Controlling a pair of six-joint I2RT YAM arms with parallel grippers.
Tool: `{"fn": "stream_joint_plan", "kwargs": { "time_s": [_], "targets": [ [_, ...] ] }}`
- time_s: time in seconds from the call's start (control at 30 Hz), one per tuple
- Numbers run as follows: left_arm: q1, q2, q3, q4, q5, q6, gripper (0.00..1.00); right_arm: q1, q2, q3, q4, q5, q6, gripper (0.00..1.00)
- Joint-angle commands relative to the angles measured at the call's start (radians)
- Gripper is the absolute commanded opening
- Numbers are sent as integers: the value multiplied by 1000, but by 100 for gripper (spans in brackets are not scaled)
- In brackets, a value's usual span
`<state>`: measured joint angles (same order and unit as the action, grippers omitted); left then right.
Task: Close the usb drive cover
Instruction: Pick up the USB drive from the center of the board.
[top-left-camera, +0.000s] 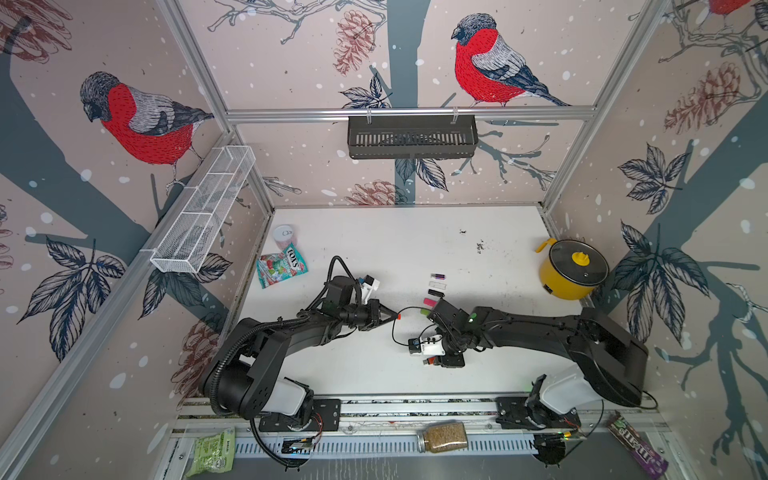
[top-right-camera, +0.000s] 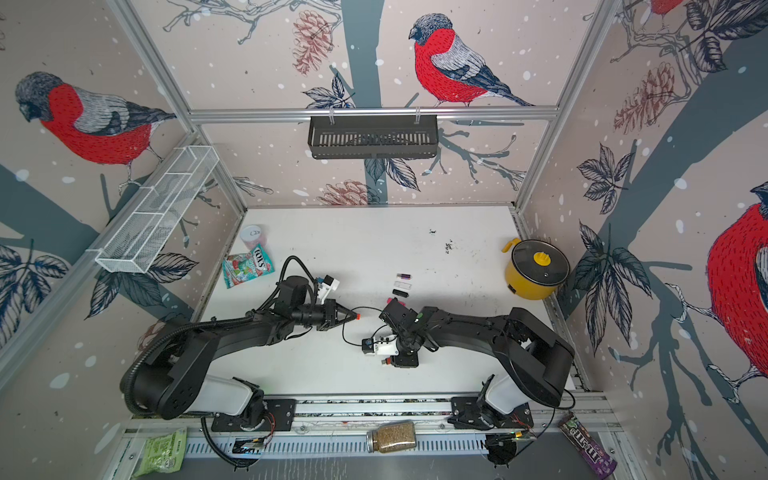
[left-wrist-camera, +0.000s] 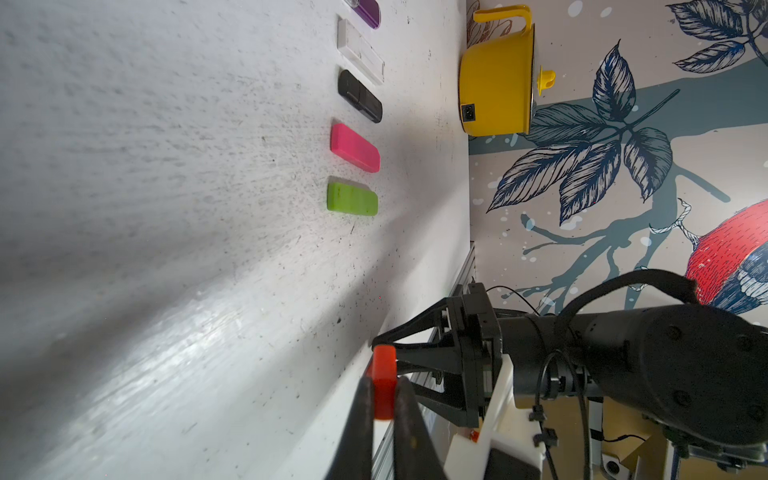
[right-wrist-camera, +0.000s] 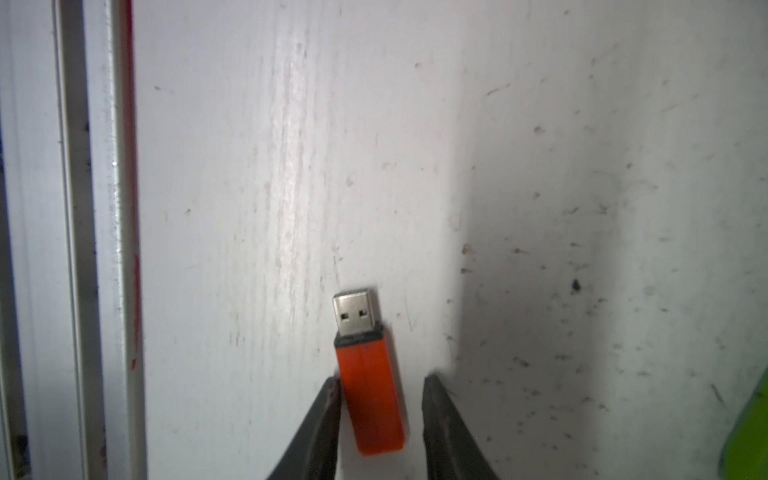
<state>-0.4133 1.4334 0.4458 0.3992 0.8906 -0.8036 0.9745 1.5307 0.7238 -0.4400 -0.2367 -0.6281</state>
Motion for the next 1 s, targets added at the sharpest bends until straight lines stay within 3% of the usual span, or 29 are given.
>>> {"fn": "stream_joint_plan", "kwargs": {
  "time_s": [0.0,0.37,0.7,0.97],
  "targets": [
    [1,1,7,13,18,16,7,1,19,-26,-89,105,-5,32],
    [1,-4,5,16,19,15,7,0,-20,-26,-69,84,7,18],
    [-22,19,11,46,48,1,7,-90,-163,-24,129,-78,88,18],
    [-44,37,25,56,63,1,7,-113,-154,-11,275,-144,150,19]
  ]
}}
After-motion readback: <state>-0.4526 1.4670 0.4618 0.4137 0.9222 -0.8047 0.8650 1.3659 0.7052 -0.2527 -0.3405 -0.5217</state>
